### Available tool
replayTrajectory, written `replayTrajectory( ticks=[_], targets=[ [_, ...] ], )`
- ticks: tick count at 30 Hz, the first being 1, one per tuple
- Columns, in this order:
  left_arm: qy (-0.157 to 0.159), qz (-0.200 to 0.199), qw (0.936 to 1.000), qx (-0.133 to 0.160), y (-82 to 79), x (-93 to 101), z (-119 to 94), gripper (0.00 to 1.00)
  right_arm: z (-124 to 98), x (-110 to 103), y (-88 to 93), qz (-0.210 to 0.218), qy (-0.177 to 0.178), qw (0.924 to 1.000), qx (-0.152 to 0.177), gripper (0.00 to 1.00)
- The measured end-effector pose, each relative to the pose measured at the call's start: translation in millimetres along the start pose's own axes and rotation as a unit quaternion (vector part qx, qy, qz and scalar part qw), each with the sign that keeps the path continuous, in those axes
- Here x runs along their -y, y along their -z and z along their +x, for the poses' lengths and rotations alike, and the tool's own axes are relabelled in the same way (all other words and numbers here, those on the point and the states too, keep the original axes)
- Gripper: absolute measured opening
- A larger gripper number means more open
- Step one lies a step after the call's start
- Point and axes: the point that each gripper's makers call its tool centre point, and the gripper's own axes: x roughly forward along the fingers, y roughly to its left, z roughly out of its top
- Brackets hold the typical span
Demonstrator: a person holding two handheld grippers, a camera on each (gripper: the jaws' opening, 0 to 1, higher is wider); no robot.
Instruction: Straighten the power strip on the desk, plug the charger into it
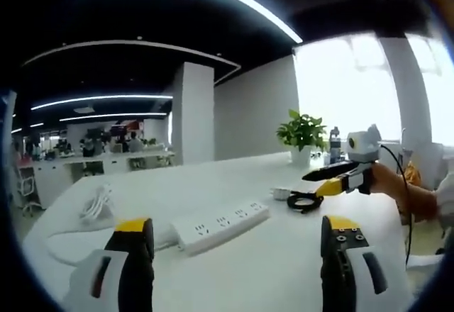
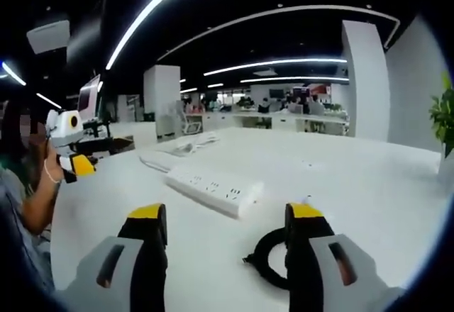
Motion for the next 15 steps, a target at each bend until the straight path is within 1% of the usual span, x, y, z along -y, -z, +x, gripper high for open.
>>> replayTrajectory(
  ticks=[9,15],
  targets=[
    [0.006,-0.001,0.9999,-0.009,8.6,3.2,-1.0,1.00,-5.1,9.5,12.7,-0.015,0.006,0.9995,-0.028,0.68],
    [0.009,-0.004,0.9999,-0.013,12.5,4.5,-1.4,1.00,-7.6,14.5,20.9,-0.014,0.008,0.9990,-0.042,0.68]
  ],
)
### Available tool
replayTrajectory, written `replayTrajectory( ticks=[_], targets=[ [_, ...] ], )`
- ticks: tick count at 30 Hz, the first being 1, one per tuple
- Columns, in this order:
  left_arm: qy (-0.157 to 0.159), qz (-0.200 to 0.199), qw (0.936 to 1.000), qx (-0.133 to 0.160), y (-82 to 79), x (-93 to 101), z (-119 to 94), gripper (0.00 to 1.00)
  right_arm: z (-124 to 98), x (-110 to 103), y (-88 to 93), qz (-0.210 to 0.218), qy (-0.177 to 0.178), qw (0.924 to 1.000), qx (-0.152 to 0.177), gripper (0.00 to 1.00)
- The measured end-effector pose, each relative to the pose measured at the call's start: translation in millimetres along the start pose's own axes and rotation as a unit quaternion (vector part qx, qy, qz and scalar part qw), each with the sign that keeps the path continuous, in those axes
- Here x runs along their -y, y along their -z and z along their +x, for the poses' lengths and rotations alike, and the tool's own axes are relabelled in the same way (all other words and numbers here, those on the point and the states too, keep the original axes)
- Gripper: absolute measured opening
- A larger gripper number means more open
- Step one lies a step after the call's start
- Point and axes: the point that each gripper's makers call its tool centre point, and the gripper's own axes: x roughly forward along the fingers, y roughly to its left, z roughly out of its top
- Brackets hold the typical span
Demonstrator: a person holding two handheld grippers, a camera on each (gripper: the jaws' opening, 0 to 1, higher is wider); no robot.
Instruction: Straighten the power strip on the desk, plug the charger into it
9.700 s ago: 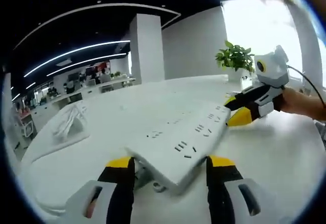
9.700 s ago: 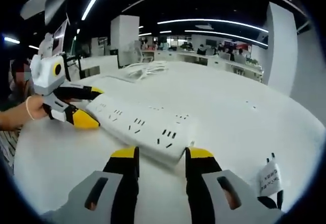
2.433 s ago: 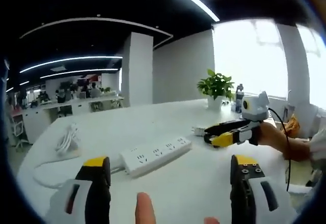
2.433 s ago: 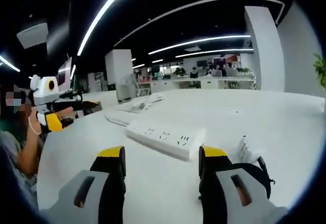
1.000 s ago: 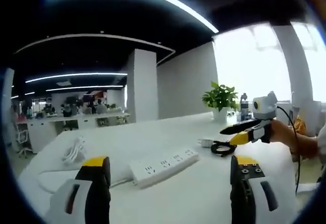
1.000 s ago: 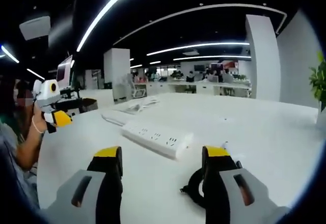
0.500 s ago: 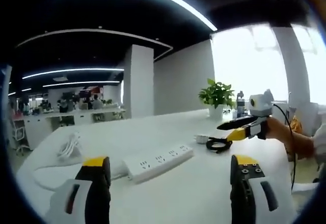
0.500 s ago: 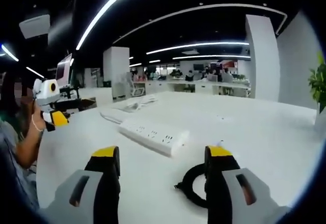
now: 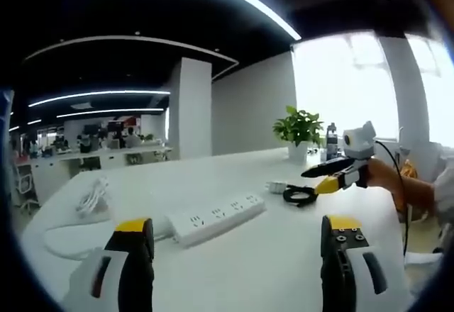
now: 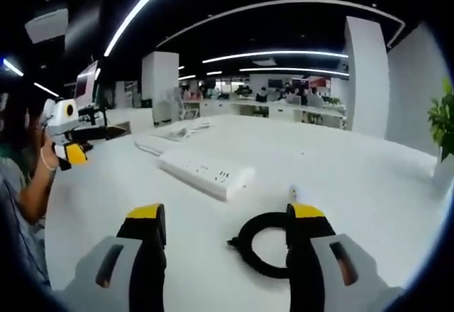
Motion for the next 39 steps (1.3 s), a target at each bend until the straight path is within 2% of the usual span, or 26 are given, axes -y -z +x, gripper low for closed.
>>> replayTrajectory(
  ticks=[7,17,25,34,39],
  targets=[
    [0.001,-0.002,1.0000,0.000,2.4,0.6,-1.6,1.00,2.5,8.8,8.3,-0.005,-0.002,0.9998,-0.020,0.68],
    [0.005,-0.009,0.9999,0.001,6.0,2.0,-3.1,1.00,6.4,12.0,28.9,-0.008,-0.015,0.9977,-0.066,0.68],
    [0.008,-0.010,0.9999,-0.002,8.9,4.0,-2.7,1.00,6.8,18.5,33.4,-0.010,-0.010,0.9963,-0.085,0.68],
    [0.014,-0.013,0.9998,-0.005,12.4,6.6,-2.7,1.00,9.8,17.4,36.4,-0.009,-0.021,0.9940,-0.107,0.66],
    [0.015,-0.015,0.9998,-0.005,13.1,6.5,-3.1,1.00,10.7,18.7,41.1,-0.002,-0.024,0.9920,-0.124,0.61]
  ],
)
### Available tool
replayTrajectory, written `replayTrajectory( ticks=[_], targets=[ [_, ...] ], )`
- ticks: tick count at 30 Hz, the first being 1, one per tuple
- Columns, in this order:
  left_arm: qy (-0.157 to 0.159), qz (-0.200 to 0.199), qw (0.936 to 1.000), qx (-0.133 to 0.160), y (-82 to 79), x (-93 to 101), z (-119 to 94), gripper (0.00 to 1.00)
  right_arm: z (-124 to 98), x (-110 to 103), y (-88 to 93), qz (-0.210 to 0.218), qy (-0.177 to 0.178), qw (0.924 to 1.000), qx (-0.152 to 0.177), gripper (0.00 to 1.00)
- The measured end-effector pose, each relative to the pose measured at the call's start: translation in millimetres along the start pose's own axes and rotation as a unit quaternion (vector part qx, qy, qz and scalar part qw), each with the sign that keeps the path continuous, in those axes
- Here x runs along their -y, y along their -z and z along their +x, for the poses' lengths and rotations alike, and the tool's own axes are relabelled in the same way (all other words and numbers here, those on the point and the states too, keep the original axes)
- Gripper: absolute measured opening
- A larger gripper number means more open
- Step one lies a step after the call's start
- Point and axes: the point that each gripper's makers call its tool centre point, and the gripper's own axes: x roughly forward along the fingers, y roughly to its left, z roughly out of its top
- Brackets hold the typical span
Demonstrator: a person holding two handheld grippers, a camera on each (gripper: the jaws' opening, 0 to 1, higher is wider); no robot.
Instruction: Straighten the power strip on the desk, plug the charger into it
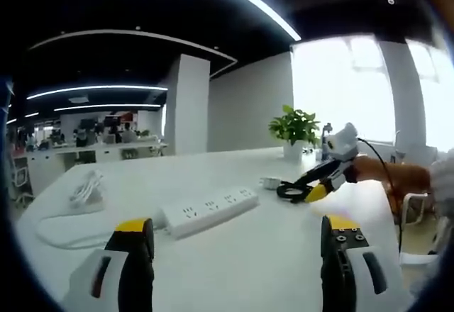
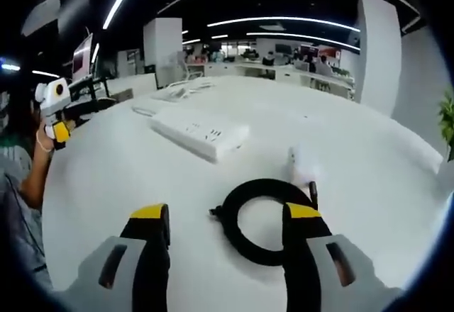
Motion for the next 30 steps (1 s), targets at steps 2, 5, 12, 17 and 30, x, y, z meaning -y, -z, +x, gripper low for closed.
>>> replayTrajectory(
  ticks=[2,5,12,17,30],
  targets=[
    [0.001,0.000,1.0000,0.001,-0.2,0.5,-0.3,1.00,-0.5,-1.0,3.0,0.002,-0.003,1.0000,-0.006,0.59],
    [0.002,-0.002,1.0000,0.001,-0.1,0.6,-0.3,1.00,0.4,-1.7,7.2,0.008,-0.010,0.9997,-0.019,0.57],
    [0.003,-0.005,1.0000,-0.004,1.8,1.2,-0.5,1.00,1.0,0.2,9.1,0.006,-0.006,0.9995,-0.031,0.53],
    [0.003,-0.006,1.0000,-0.004,2.7,1.3,-1.5,1.00,2.5,-0.6,9.0,-0.001,-0.009,0.9992,-0.039,0.50],
    [0.010,-0.006,0.9999,-0.010,4.5,6.6,-0.2,1.00,5.0,-1.5,9.2,-0.010,-0.023,0.9984,-0.051,0.41]
  ],
)
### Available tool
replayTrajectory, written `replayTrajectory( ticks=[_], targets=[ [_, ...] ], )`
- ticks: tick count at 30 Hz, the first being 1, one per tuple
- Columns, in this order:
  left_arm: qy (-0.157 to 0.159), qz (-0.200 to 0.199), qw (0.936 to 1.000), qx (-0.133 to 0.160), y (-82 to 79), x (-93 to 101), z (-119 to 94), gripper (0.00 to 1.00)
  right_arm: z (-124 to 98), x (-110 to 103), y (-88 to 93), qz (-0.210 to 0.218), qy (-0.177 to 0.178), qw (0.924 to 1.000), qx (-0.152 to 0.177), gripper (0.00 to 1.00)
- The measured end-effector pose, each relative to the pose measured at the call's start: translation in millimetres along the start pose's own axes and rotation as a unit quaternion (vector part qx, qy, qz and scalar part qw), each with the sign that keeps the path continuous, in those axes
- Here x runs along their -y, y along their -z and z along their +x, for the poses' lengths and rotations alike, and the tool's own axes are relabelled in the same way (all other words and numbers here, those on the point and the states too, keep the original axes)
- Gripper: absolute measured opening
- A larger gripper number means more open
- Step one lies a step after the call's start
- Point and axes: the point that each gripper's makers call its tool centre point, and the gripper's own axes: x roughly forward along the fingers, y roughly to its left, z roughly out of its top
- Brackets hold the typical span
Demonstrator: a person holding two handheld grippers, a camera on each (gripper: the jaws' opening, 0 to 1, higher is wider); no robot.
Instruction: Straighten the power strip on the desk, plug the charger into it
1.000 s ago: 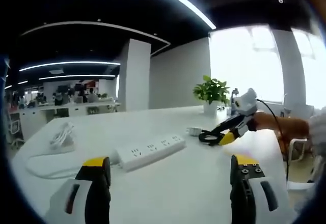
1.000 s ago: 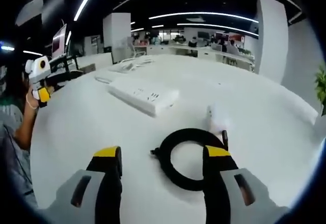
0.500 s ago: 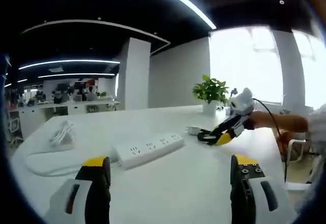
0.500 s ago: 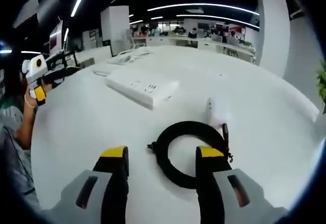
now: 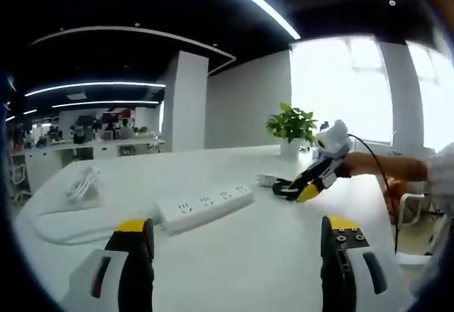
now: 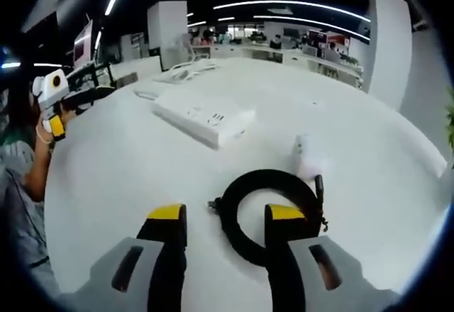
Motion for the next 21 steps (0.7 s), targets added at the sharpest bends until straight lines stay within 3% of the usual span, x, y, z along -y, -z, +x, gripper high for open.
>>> replayTrajectory(
  ticks=[21],
  targets=[
    [0.014,-0.009,0.9998,0.010,-1.8,4.5,-1.8,1.00,2.3,3.1,7.5,-0.013,-0.008,0.9995,-0.027,0.29]
  ],
)
